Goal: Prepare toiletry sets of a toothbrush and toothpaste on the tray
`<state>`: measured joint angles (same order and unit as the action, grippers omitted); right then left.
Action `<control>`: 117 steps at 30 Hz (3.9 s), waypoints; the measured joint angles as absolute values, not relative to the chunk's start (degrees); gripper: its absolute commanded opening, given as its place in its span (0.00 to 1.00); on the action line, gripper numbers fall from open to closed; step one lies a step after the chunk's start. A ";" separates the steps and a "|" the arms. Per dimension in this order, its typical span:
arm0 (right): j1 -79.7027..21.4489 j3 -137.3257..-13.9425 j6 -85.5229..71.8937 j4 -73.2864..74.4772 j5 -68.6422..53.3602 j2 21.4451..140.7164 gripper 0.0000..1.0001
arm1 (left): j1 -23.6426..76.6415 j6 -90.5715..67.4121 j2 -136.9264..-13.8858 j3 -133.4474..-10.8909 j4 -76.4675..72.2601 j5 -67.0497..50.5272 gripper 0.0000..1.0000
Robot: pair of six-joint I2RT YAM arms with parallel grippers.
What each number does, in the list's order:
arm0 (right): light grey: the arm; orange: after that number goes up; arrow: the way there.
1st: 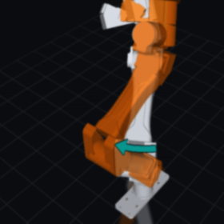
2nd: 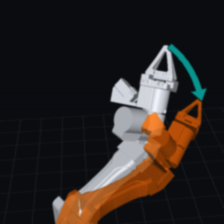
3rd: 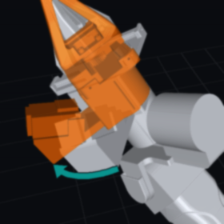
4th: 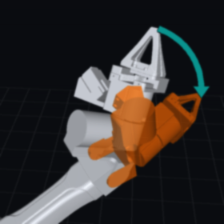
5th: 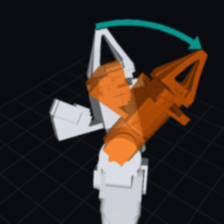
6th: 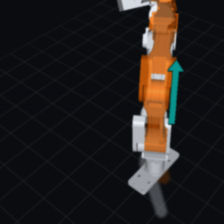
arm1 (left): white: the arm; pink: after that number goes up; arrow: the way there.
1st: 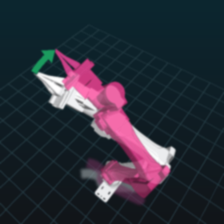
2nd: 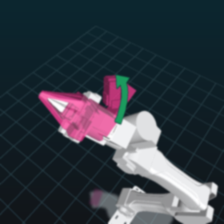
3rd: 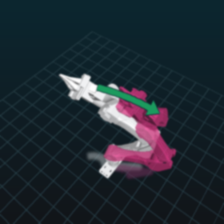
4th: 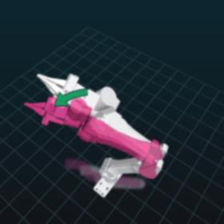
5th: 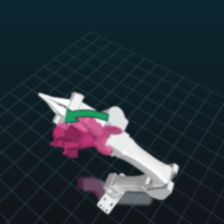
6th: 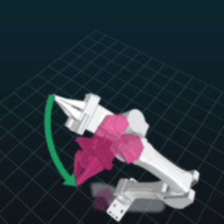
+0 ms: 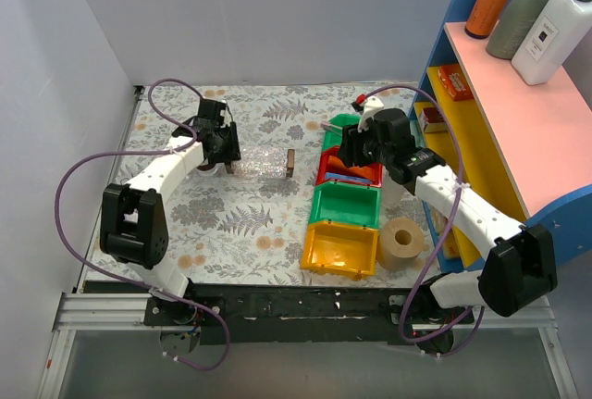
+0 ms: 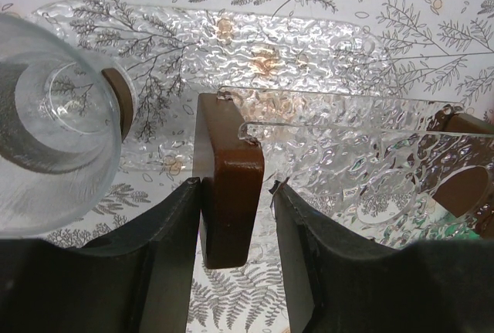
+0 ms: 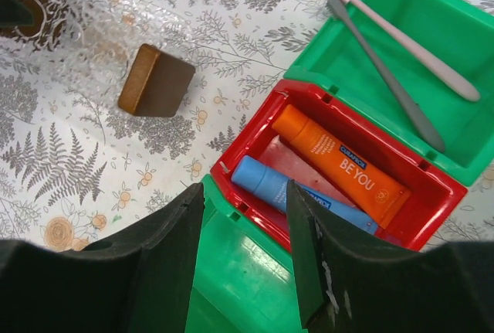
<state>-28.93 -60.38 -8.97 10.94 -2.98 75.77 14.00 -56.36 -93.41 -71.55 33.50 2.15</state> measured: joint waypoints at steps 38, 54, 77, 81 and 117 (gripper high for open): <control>-29.76 -61.04 -8.40 11.00 -2.76 77.19 0.56 | 13.56 -56.58 -103.48 -77.73 33.01 2.09 0.00; -29.76 -61.04 -7.79 11.90 -2.76 77.19 0.57 | 13.54 -56.84 -103.68 -77.76 33.04 2.42 0.20; -29.76 -61.04 -7.55 11.94 -2.76 77.19 0.56 | 13.23 -56.93 -103.83 -79.77 32.95 3.60 0.53; -29.76 -61.04 -7.55 11.94 -2.79 77.19 0.56 | 13.23 -56.86 -103.83 -79.77 32.91 3.51 0.57; -34.37 -62.78 -11.38 8.84 -4.23 84.38 0.53 | 13.26 -49.71 -96.31 -81.71 26.61 0.89 0.55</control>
<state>-34.37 -62.78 -11.38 8.84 -4.23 84.38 13.26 -49.71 -96.31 -81.71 26.61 0.89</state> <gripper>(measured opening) 0.532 0.549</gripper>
